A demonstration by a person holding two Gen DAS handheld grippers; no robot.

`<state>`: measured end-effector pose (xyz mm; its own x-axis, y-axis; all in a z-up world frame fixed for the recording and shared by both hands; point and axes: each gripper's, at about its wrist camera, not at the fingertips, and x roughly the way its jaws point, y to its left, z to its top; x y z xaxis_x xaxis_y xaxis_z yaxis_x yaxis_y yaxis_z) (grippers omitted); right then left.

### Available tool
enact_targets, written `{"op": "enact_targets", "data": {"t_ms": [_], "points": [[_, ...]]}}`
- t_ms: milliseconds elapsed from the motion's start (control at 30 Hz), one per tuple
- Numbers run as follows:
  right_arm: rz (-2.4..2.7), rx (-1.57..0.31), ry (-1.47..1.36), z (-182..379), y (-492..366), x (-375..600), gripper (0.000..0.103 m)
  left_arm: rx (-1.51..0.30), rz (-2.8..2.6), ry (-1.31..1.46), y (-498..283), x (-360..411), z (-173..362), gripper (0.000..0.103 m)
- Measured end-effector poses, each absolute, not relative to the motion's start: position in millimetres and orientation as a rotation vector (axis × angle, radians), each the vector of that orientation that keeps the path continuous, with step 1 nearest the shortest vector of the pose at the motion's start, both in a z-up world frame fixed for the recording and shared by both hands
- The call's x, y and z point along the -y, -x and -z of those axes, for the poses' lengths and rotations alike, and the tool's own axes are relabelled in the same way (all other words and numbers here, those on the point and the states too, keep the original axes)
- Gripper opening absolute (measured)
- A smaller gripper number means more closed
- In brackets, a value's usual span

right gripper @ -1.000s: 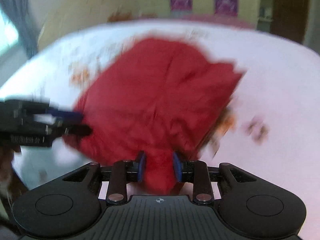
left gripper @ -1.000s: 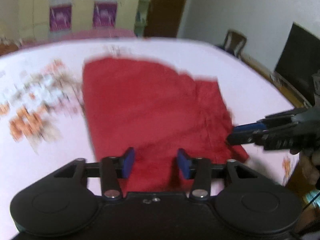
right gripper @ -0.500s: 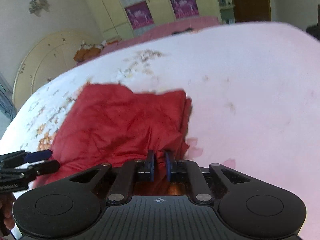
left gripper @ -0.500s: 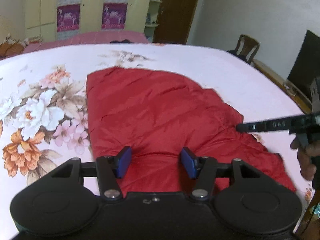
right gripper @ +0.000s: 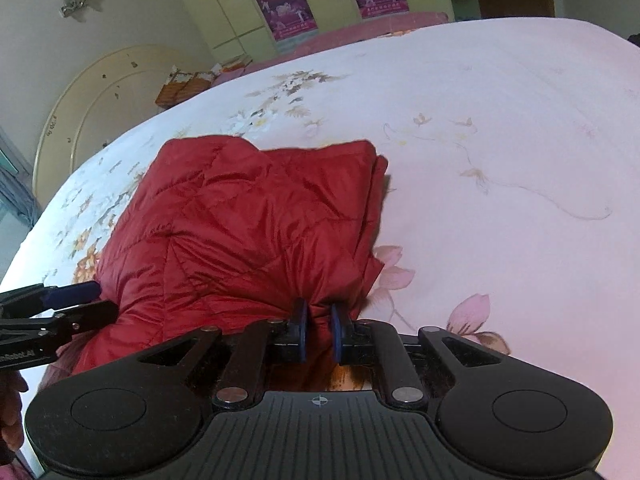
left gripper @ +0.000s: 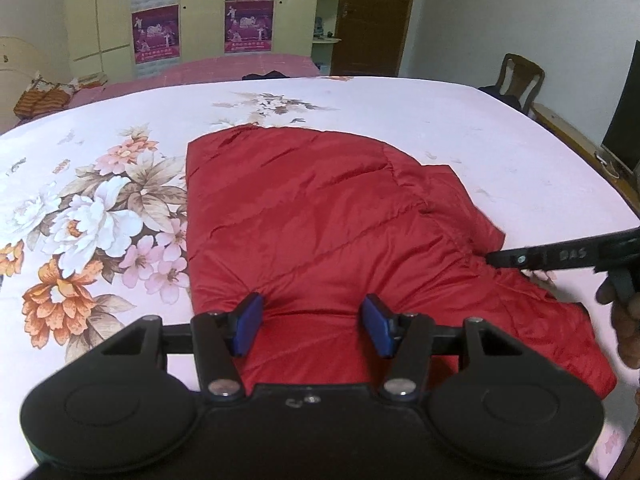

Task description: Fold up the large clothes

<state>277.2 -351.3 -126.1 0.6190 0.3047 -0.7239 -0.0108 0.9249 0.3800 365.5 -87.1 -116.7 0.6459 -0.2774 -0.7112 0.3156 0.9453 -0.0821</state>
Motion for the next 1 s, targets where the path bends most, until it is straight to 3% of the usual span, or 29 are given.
{"op": "enact_targets", "data": {"t_ms": [67, 133, 167, 200, 267, 333, 400, 533, 600, 633, 1000], "points": [[-0.182, -0.869, -0.38, 118.9, -274.6, 356.3, 0.011, -0.794, 0.325, -0.051, -364.7, 86.7, 112.2, 0.056], [-0.185, -0.849, -0.433, 112.4, -269.4, 365.8, 0.012, -0.771, 0.3, -0.035, -362.3, 83.3, 105.6, 0.073], [-0.186, -0.84, -0.466, 111.1, -266.5, 371.0, 0.015, -0.756, 0.29, -0.013, -361.2, 79.5, 102.5, 0.092], [-0.182, -0.83, -0.504, 110.0, -263.8, 377.2, 0.052, -0.749, 0.283, 0.022, -360.7, 74.3, 100.0, 0.103], [-0.168, -0.779, -0.551, 106.4, -257.6, 386.8, 0.102, -0.765, 0.291, 0.091, -363.9, 65.7, 98.5, 0.102], [-0.198, -0.778, -0.599, 107.9, -257.3, 393.4, 0.102, -0.788, 0.31, 0.162, -368.6, 56.2, 99.7, 0.102], [-0.224, -0.804, -0.651, 114.7, -259.5, 396.8, 0.091, -0.807, 0.309, 0.207, -373.5, 48.8, 102.9, 0.099], [-0.255, -0.836, -0.791, 135.0, -266.1, 400.6, 0.085, -0.856, 0.326, 0.315, -383.5, 35.5, 115.1, 0.096], [-0.25, -0.86, -0.822, 147.0, -270.4, 399.1, 0.068, -0.886, 0.321, 0.338, -387.8, 32.1, 123.4, 0.087], [-0.242, -0.877, -0.822, 153.1, -272.9, 397.2, 0.066, -0.899, 0.315, 0.334, -389.1, 31.9, 127.0, 0.086], [-0.262, -0.857, -0.784, 157.7, -284.8, 376.7, 0.066, -0.934, 0.34, 0.385, -399.5, 28.0, 144.9, 0.088]]}}
